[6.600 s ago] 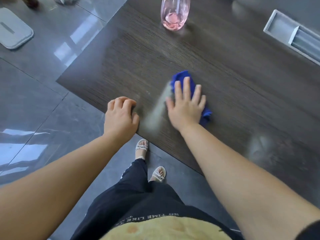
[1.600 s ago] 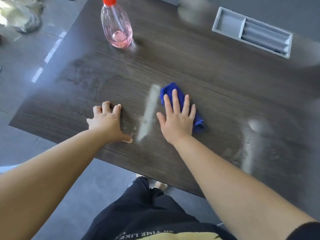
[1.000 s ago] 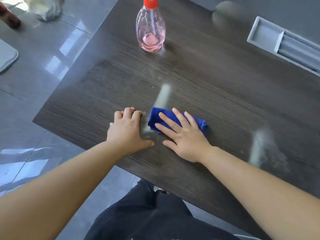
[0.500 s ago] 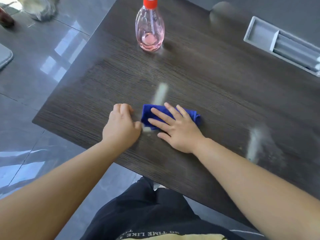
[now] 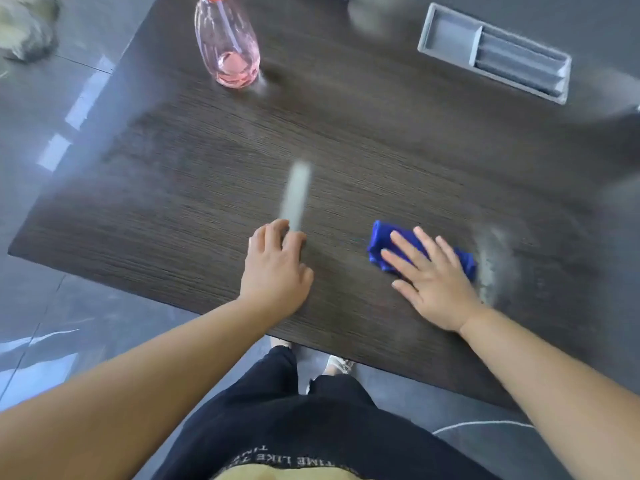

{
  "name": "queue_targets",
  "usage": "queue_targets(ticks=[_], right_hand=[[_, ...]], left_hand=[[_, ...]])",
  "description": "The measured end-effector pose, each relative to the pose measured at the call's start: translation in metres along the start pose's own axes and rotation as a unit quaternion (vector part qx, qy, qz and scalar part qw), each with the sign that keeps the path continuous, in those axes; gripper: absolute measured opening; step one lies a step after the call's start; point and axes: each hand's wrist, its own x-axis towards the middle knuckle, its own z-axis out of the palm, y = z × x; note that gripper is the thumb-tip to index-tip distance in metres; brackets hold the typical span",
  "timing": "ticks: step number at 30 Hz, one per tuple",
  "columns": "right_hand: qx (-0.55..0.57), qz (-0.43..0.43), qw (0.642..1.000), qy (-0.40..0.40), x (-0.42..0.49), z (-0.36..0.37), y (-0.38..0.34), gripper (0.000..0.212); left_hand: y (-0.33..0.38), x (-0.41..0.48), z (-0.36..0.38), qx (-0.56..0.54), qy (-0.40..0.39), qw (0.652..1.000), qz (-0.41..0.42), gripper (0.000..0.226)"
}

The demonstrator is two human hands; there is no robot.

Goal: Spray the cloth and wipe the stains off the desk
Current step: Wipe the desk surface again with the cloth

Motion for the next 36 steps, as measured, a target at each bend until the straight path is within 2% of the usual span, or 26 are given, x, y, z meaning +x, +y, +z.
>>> queue_targets(ticks=[1, 3, 4, 5, 6, 7, 9, 10, 11, 13, 15, 17, 18, 19, 20, 21, 23, 24, 26, 27, 29, 30, 32, 34, 35, 36], right_hand=[[0.017, 0.100, 0.995, -0.011, -0.002, -0.002, 0.018, 0.054], [0.062, 0.309, 0.949, 0.015, 0.009, -0.003, 0.014, 0.055], [0.076, 0.390, 0.917, 0.020, 0.016, -0.003, -0.005, 0.055], [0.083, 0.431, 0.898, 0.024, 0.022, -0.003, -0.030, 0.056], [0.085, 0.418, 0.903, 0.048, 0.020, -0.002, -0.055, 0.056], [0.084, 0.357, 0.928, 0.065, 0.013, 0.002, -0.076, 0.055], [0.072, 0.126, 0.989, 0.043, -0.032, 0.009, -0.085, 0.050], [0.064, 0.043, 0.997, 0.030, -0.057, 0.011, -0.070, 0.048], [0.059, 0.014, 0.998, 0.020, -0.080, 0.014, -0.045, 0.047], [0.024, 0.116, 0.992, 0.032, -0.119, 0.018, 0.008, 0.049], [0.042, 0.325, 0.945, 0.020, -0.139, 0.015, 0.050, 0.054], [0.089, 0.539, 0.837, 0.037, -0.129, 0.012, 0.059, 0.056], [0.106, 0.603, 0.789, 0.044, -0.113, 0.010, 0.049, 0.056], [0.125, 0.629, 0.766, 0.045, -0.098, 0.008, 0.033, 0.057], [0.128, 0.613, 0.778, 0.053, -0.085, 0.009, 0.011, 0.059], [0.113, 0.558, 0.819, 0.069, -0.081, 0.013, -0.011, 0.060], [0.088, 0.355, 0.928, 0.068, -0.094, 0.018, -0.049, 0.057], [0.073, 0.254, 0.962, 0.066, -0.113, 0.020, -0.051, 0.054], [0.069, 0.139, 0.986, 0.061, -0.153, 0.025, -0.021, 0.049], [0.055, 0.149, 0.986, 0.059, -0.171, 0.027, -0.001, 0.048], [0.022, 0.285, 0.957, 0.057, -0.204, 0.032, 0.043, 0.050], [0.034, 0.381, 0.923, 0.046, -0.216, 0.031, 0.063, 0.054], [0.078, 0.558, 0.825, 0.040, -0.221, 0.026, 0.090, 0.057], [0.119, 0.657, 0.744, 0.030, -0.196, 0.019, 0.086, 0.058], [0.126, 0.665, 0.736, 0.024, -0.181, 0.016, 0.072, 0.060], [0.119, 0.639, 0.759, 0.027, -0.168, 0.018, 0.052, 0.061]], left_hand=[[0.012, -0.004, 0.008, 0.011, -0.007, 1.000, 0.028, 0.061], [0.034, -0.008, 0.019, 0.020, -0.004, 0.998, 0.063, 0.058], [0.046, -0.008, 0.025, 0.026, -0.015, 0.998, 0.057, 0.052], [0.055, -0.008, 0.030, 0.029, -0.022, 0.998, 0.046, 0.048], [0.064, -0.007, 0.035, 0.030, -0.021, 0.999, 0.039, 0.048], [0.071, -0.006, 0.038, 0.032, -0.011, 0.999, 0.035, 0.049], [0.086, -0.006, 0.046, 0.038, -0.005, 0.998, 0.049, 0.050], [0.091, -0.007, 0.049, 0.044, -0.011, 0.997, 0.061, 0.049], [0.095, -0.010, 0.053, 0.049, -0.024, 0.996, 0.075, 0.047], [0.106, -0.017, 0.063, 0.054, -0.054, 0.991, 0.107, 0.044], [0.115, -0.028, 0.074, 0.061, -0.065, 0.986, 0.140, 0.050], [0.122, -0.035, 0.084, 0.067, -0.068, 0.985, 0.141, 0.050], [0.125, -0.036, 0.088, 0.066, -0.067, 0.987, 0.134, 0.047], [0.128, -0.037, 0.091, 0.062, -0.063, 0.988, 0.127, 0.045], [0.130, -0.037, 0.093, 0.055, -0.055, 0.990, 0.118, 0.045], [0.134, -0.037, 0.096, 0.046, -0.043, 0.992, 0.111, 0.044], [0.141, -0.037, 0.098, 0.017, -0.014, 0.994, 0.105, 0.040], [0.146, -0.038, 0.100, 0.007, -0.007, 0.994, 0.112, 0.038], [0.157, -0.039, 0.106, 0.011, -0.010, 0.990, 0.139, 0.037], [0.162, -0.039, 0.108, 0.018, -0.017, 0.988, 0.152, 0.036], [0.172, -0.042, 0.117, 0.052, -0.051, 0.983, 0.167, 0.038], [0.175, -0.043, 0.122, 0.083, -0.072, 0.979, 0.169, 0.041], [0.182, -0.045, 0.132, 0.159, -0.110, 0.967, 0.168, 0.049], [0.186, -0.046, 0.136, 0.201, -0.136, 0.957, 0.162, 0.056], [0.188, -0.047, 0.138, 0.207, -0.146, 0.954, 0.159, 0.058], [0.188, -0.047, 0.138, 0.207, -0.152, 0.954, 0.157, 0.058]])
